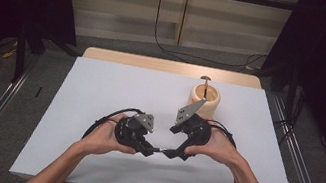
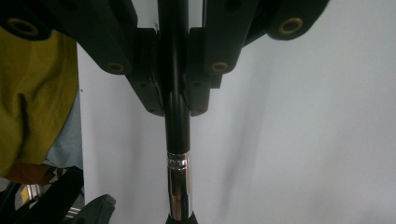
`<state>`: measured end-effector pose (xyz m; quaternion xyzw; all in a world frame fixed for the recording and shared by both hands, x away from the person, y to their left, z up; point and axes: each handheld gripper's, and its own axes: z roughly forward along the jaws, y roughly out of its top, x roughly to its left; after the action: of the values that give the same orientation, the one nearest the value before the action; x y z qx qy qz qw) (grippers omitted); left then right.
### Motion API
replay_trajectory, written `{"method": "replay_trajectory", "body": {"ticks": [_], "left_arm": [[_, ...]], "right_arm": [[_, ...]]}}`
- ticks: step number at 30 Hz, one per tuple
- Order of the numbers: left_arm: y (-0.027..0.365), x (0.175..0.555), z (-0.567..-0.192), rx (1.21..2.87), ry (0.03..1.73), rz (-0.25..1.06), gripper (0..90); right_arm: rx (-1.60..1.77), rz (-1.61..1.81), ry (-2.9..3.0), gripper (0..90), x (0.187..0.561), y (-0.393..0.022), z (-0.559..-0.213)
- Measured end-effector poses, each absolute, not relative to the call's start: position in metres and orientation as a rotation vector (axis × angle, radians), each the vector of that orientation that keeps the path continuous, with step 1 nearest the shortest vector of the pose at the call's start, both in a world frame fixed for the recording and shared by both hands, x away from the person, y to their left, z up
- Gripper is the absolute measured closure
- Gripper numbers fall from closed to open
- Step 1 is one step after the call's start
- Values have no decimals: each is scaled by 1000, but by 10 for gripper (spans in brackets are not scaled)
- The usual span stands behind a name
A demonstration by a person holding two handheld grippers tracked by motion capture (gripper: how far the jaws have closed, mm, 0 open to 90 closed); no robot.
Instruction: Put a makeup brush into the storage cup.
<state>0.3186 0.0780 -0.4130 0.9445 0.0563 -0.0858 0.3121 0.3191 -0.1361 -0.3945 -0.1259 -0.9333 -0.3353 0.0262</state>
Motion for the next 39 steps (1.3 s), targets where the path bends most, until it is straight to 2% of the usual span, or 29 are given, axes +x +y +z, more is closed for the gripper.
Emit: {"method": "replay_trajectory", "body": {"ticks": [10, 24, 39], "left_arm": [[84, 320, -414, 2474, 179, -214, 794], [99, 316, -418, 2446, 246, -190, 793], [119, 316, -416, 2358, 324, -144, 793]], "right_arm": [[-452, -1093, -2868, 51, 318, -146, -392], [-581, -1182, -2856, 50, 313, -169, -383], [-718, -1287, -2830, 38, 302, -185, -388]]}}
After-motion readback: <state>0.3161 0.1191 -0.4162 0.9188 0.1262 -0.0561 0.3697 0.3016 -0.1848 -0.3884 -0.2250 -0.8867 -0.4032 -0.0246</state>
